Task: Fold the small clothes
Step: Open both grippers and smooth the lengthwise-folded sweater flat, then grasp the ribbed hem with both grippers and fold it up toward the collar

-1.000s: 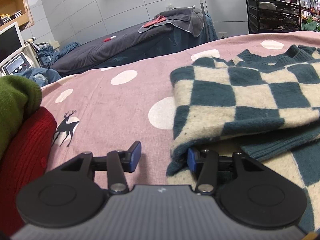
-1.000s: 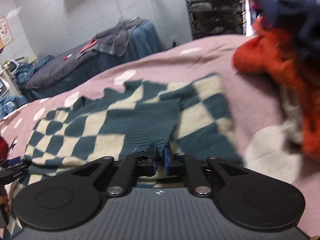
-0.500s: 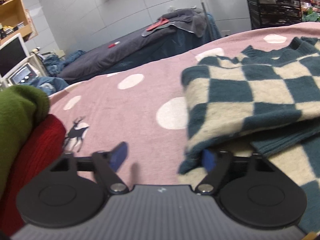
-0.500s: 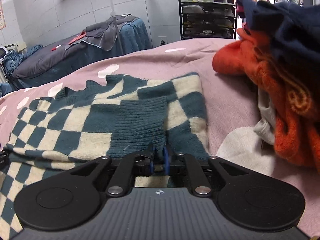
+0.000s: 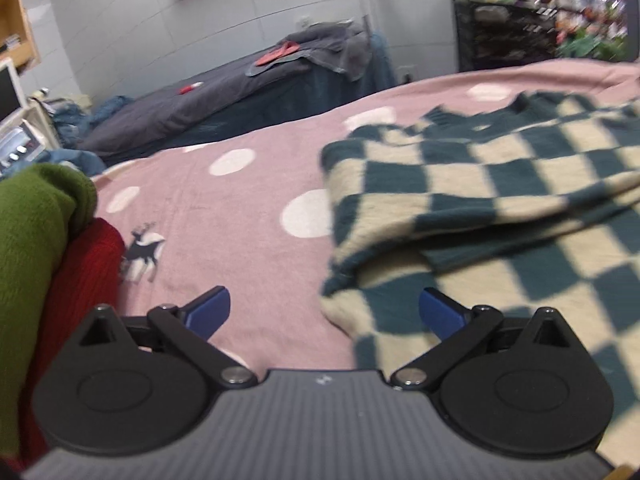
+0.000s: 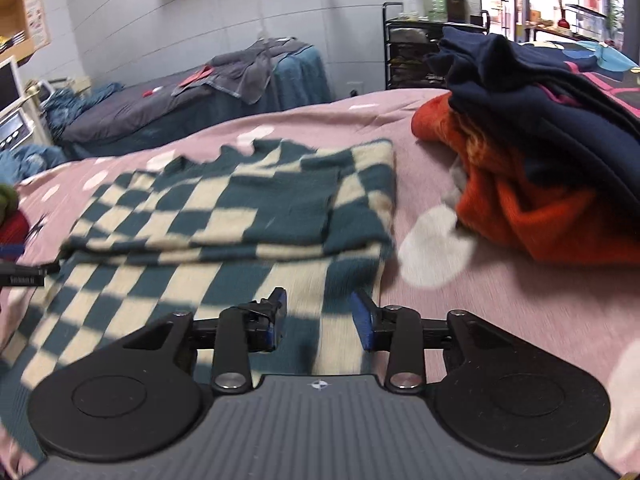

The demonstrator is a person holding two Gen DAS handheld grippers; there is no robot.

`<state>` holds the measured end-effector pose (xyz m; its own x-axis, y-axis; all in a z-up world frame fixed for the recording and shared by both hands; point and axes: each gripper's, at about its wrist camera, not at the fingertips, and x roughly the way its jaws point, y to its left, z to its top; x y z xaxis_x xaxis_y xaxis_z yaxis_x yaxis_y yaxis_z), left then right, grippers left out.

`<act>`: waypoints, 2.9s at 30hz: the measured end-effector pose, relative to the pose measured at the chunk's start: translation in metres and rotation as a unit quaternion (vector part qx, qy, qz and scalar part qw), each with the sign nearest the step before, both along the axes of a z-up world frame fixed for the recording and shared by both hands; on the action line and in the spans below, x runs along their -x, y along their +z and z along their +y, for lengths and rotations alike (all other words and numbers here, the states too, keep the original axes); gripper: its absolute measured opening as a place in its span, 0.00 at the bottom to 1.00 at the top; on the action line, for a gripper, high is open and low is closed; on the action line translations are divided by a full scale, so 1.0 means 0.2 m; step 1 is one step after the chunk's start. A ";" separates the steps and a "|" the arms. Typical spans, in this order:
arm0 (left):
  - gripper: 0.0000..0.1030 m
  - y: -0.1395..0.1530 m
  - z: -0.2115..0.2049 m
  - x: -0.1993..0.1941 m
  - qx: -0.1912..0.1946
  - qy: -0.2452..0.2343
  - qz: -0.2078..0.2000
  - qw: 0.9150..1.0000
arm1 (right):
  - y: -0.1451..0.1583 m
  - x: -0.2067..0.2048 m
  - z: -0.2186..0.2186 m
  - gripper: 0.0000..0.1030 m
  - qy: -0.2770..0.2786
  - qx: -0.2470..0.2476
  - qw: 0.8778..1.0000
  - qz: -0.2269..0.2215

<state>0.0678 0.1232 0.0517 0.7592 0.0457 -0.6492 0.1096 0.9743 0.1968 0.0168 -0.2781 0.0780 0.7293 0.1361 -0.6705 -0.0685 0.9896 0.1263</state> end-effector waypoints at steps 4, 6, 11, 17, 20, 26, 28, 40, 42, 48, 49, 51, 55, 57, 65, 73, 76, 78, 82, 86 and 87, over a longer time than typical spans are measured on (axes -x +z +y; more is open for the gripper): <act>1.00 0.05 0.05 0.12 0.045 -0.002 0.029 0.999 | -0.01 0.13 -0.01 0.77 0.013 -0.005 1.000 0.028; 1.00 0.06 0.09 0.19 0.075 -0.012 0.047 0.996 | -0.02 0.20 -0.01 0.77 0.028 -0.001 0.999 0.038; 1.00 0.03 0.22 0.35 0.148 -0.003 0.112 0.983 | -0.04 0.36 -0.03 0.78 0.031 0.006 0.998 0.059; 1.00 -0.01 0.35 0.52 0.245 -0.003 0.125 0.961 | -0.06 0.46 -0.04 0.82 0.022 -0.007 0.997 0.071; 1.00 -0.05 0.39 0.55 0.278 -0.003 0.143 0.950 | -0.06 0.49 -0.04 1.00 0.022 -0.023 0.997 0.070; 1.00 -0.06 0.33 0.60 0.265 -0.052 0.164 0.949 | -0.06 0.55 -0.07 1.00 0.010 -0.050 0.995 0.084; 0.98 -0.05 0.33 0.61 0.265 -0.062 0.174 0.946 | -0.05 0.57 -0.09 1.00 0.004 -0.053 0.994 0.091; 0.61 -0.04 0.28 0.66 0.252 -0.077 0.193 0.945 | -0.05 0.58 -0.06 0.70 0.022 -0.063 0.991 0.116; 0.53 -0.04 0.29 0.66 0.249 -0.074 0.193 0.946 | -0.05 0.58 -0.06 0.69 0.023 -0.066 0.990 0.119; 0.20 -0.08 0.42 0.66 0.290 -0.038 0.185 0.938 | -0.06 0.59 -0.06 0.36 0.030 -0.073 0.989 0.129; 0.20 -0.09 0.43 0.66 0.299 -0.034 0.186 0.935 | -0.06 0.59 -0.06 0.28 0.031 -0.076 0.988 0.129; 0.20 -0.09 0.41 0.66 0.295 -0.039 0.185 0.936 | -0.07 0.59 -0.06 0.14 0.038 -0.085 0.987 0.133; 0.11 -0.09 0.38 0.66 0.292 -0.048 0.183 0.937 | -0.07 0.59 -0.07 0.10 0.038 -0.086 0.987 0.129; 0.10 -0.10 0.39 0.66 0.302 -0.045 0.181 0.935 | -0.07 0.60 -0.07 0.09 0.039 -0.086 0.988 0.126; 0.08 -0.08 0.39 0.62 0.328 -0.046 0.176 0.927 | -0.05 0.58 -0.09 0.09 0.035 -0.100 0.988 0.116; 0.08 0.04 0.37 0.36 0.356 -0.049 0.100 0.928 | 0.07 0.33 -0.15 0.09 0.046 -0.151 0.986 0.058; 0.08 0.09 0.34 0.18 0.363 -0.050 0.078 0.927 | 0.14 0.14 -0.14 0.09 0.049 -0.143 0.988 0.019; 0.08 0.13 0.31 0.04 0.359 -0.049 0.055 0.931 | 0.19 0.01 -0.11 0.09 0.056 -0.103 0.993 -0.017; 0.08 0.20 0.31 -0.23 0.364 -0.023 0.016 0.931 | 0.24 -0.26 -0.04 0.09 0.043 -0.033 0.996 -0.069; 0.08 0.22 0.29 -0.51 0.363 -0.002 0.010 0.932 | 0.24 -0.51 0.01 0.09 0.014 0.017 0.995 -0.095; 0.08 0.21 0.28 -0.56 0.361 0.001 0.012 0.932 | 0.24 -0.56 0.02 0.09 0.002 0.021 0.995 -0.096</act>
<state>0.1800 0.1784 0.0942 0.7448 -0.4086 -0.5276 0.1034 0.8518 -0.5136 0.1288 -0.2749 0.1252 0.8443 0.1140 -0.5236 -0.0917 0.9934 0.0685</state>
